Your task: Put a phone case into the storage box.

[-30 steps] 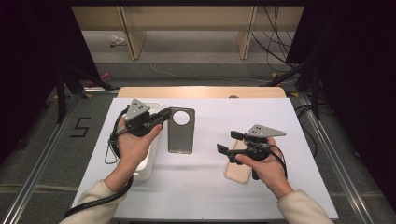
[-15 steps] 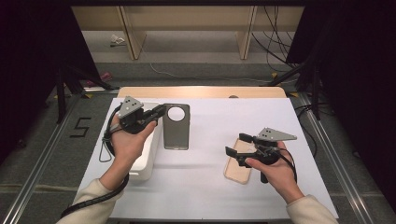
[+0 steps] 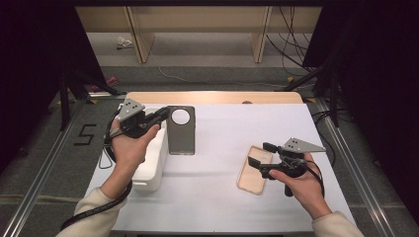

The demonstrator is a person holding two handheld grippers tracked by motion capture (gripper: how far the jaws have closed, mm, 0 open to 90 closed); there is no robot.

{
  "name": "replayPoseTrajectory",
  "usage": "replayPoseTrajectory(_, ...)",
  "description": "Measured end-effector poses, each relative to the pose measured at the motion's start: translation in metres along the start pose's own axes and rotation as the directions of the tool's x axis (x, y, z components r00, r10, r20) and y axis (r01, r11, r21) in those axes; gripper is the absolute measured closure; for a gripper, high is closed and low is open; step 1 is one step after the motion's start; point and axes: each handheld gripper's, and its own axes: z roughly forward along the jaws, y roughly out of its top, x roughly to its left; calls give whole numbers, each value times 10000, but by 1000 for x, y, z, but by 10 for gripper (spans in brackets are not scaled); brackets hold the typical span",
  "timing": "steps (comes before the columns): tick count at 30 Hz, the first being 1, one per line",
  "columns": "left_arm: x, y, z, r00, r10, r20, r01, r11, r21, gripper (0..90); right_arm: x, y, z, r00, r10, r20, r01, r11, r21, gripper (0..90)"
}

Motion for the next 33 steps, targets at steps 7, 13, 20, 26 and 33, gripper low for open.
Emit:
replayPoseTrajectory(7,8,4,-3,9999,12,-125,-13,10000,-71,849,-2,-2,-5,10000,-22,73,22,10000,-24,185)
replayPoseTrajectory(13,15,5,-6,9996,-21,-272,17,9999,-145,849,-3,-4,-8,9999,-25,145,25,10000,4,185)
replayPoseTrajectory(20,20,7,-7,9994,20,-347,-27,9998,-194,849,-4,-6,-12,9998,-9,200,9,10000,-1,184)
replayPoseTrajectory(26,27,8,-9,9990,-66,-434,56,9998,-211,849,-5,-7,-15,9997,-45,260,45,10000,21,184)
replayPoseTrajectory(33,35,10,-11,9984,-113,-546,98,9995,-285,850,-7,-9,-17,9994,-19,332,17,10000,48,182)
